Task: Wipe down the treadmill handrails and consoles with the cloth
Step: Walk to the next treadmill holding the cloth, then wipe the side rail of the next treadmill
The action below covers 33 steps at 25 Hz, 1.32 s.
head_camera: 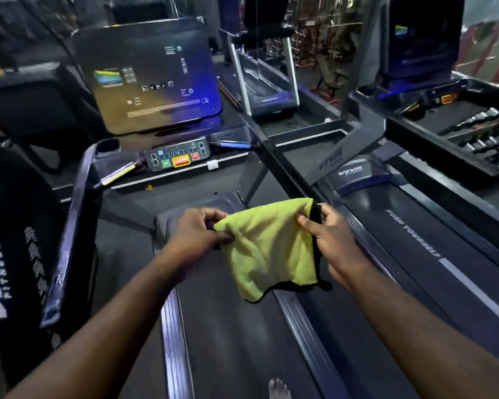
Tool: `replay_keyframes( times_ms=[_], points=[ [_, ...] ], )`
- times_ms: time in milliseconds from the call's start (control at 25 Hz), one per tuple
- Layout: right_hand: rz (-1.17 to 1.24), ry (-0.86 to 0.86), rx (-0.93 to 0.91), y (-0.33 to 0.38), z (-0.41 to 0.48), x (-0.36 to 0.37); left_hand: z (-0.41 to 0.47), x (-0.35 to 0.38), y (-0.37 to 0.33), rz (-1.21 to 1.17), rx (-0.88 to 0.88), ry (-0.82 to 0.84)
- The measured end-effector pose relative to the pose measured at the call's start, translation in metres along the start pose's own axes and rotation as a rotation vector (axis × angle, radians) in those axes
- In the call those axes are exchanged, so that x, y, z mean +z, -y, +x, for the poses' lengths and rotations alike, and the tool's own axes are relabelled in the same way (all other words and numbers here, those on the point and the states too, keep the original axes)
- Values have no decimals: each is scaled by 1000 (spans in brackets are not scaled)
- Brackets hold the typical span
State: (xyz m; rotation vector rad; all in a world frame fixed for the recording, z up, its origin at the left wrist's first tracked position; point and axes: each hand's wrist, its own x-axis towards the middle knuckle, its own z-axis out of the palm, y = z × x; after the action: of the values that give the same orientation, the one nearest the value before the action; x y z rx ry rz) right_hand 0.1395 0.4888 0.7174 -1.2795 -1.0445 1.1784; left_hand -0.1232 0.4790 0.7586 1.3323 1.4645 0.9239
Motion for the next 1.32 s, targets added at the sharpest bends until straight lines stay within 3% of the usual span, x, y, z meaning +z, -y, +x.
replay_keyframes(
  times_ms=[120, 200, 320, 480, 640, 800, 880, 1000, 1320],
  points=[
    [-108, -160, -78, 1, 48, 7, 54, 0, -16, 17, 35, -35],
    [-364, -246, -224, 14, 70, 23, 87, 5, -32, -43, 82, -53],
    [-568, -152, -404, 27, 90, 65, 125, 15, -44, -89, 148, -1],
    [-380, 31, -484, 26, 147, 94, 191, -1, -57, -255, 147, 67],
    [-246, 135, -463, 33, 202, 132, 273, -29, -56, -120, 160, 80],
    [-647, -180, -619, 34, 251, 153, 351, -49, -51, -193, 133, 171],
    [-776, -187, -495, 23, 260, 159, 381, -45, -44, -185, 54, 266],
    [-748, -136, -294, -2, 270, 173, 402, -23, -34, -302, -116, 432],
    [-816, -414, 8, -41, 290, 119, 448, 54, -9, -220, -263, 787]
  ],
)
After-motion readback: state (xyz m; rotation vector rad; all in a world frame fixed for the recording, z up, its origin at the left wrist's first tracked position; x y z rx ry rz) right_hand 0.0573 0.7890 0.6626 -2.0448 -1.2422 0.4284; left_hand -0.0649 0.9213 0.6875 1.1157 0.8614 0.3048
